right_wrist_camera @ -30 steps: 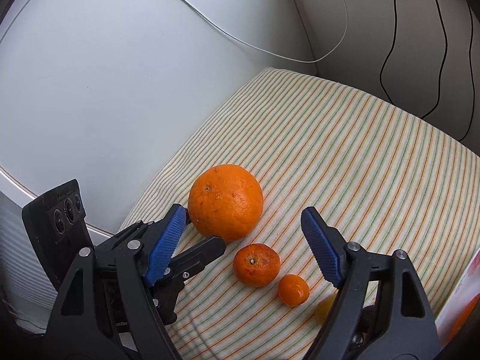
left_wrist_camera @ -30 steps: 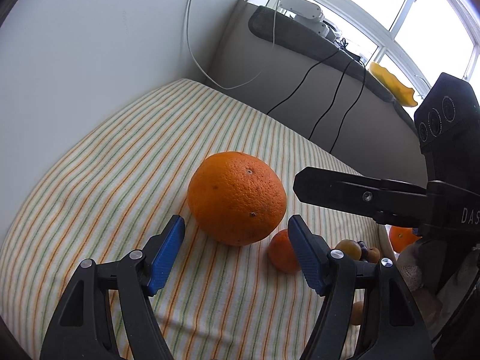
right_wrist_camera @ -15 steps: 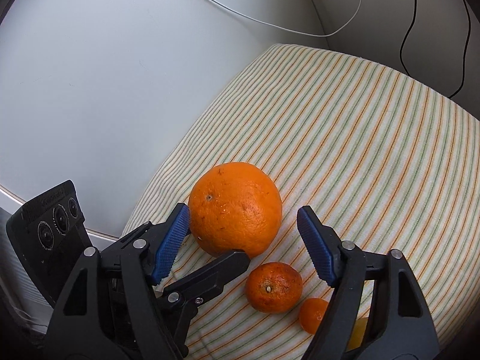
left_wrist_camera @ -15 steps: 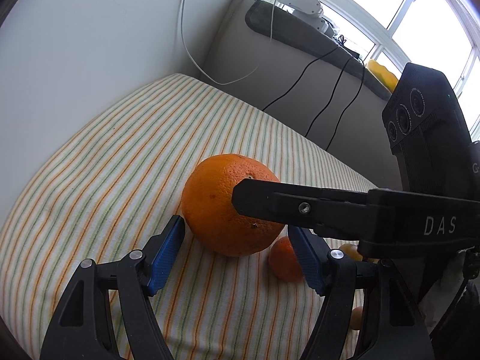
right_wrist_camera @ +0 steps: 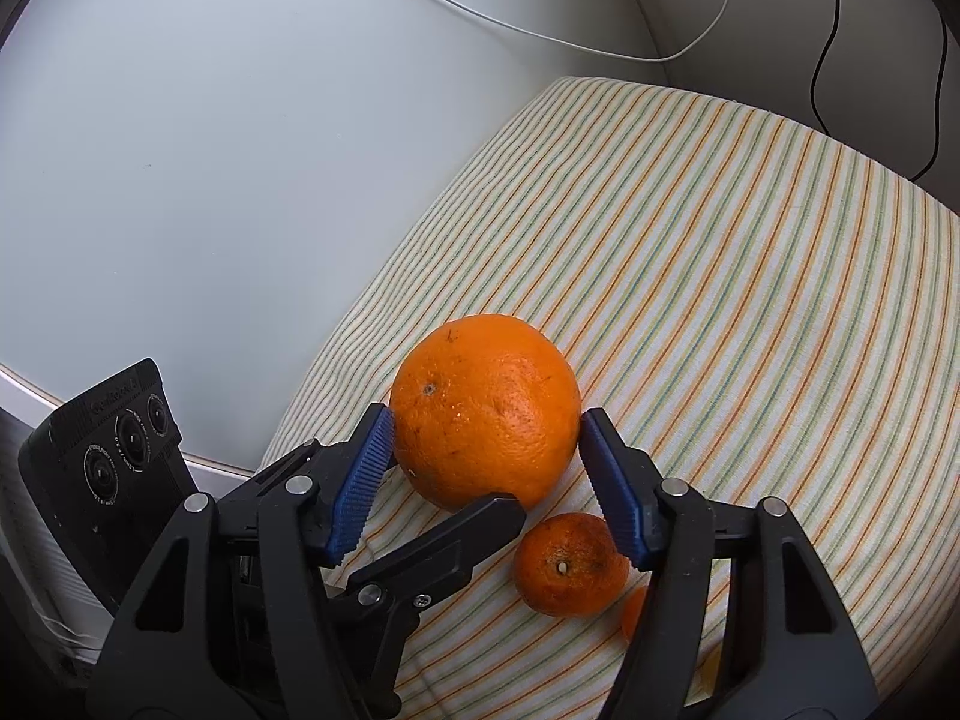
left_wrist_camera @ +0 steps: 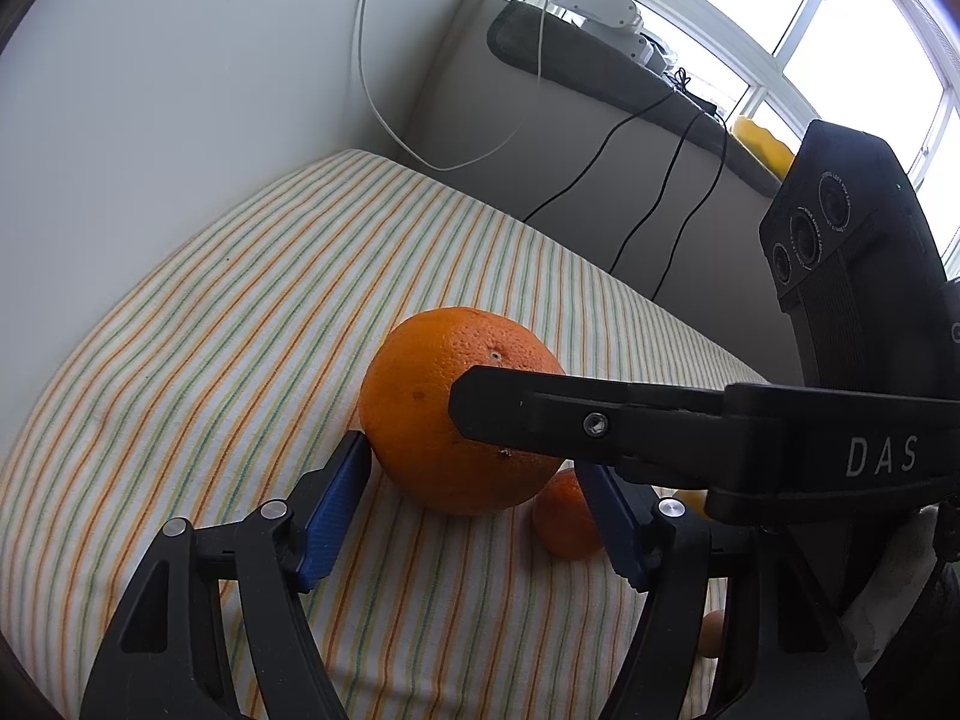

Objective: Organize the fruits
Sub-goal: 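Close the right gripper on the second large orange and lift it, then carry the orange with the right gripper and lower it onto the plate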

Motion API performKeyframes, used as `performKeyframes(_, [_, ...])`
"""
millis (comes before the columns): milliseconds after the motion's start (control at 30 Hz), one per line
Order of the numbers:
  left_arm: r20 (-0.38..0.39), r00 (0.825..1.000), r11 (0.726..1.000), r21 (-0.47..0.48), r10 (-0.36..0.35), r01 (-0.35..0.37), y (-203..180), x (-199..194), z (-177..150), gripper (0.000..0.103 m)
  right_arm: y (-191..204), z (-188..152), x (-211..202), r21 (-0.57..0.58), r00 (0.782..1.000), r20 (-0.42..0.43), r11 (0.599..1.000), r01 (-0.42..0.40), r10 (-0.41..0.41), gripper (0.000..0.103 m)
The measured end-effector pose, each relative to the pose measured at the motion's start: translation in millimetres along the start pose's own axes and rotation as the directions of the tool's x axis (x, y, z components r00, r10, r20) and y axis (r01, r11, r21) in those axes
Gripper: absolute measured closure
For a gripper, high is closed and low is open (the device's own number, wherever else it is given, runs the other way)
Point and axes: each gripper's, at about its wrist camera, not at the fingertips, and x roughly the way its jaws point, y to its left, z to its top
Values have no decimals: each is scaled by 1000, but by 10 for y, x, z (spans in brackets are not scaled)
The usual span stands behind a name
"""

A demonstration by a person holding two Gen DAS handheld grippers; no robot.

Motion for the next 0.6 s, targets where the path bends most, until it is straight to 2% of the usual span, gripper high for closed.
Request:
performKeyframes(333, [21, 1000, 999, 34, -13, 13, -212, -86, 7, 33, -10, -71, -252, -5, 999, 44, 1000, 9, -9, 36])
performKeyframes(600, [25, 998, 994, 91, -54, 51, -587, -52, 32, 33, -172, -155, -637, 17, 994, 100, 999, 31, -32, 36])
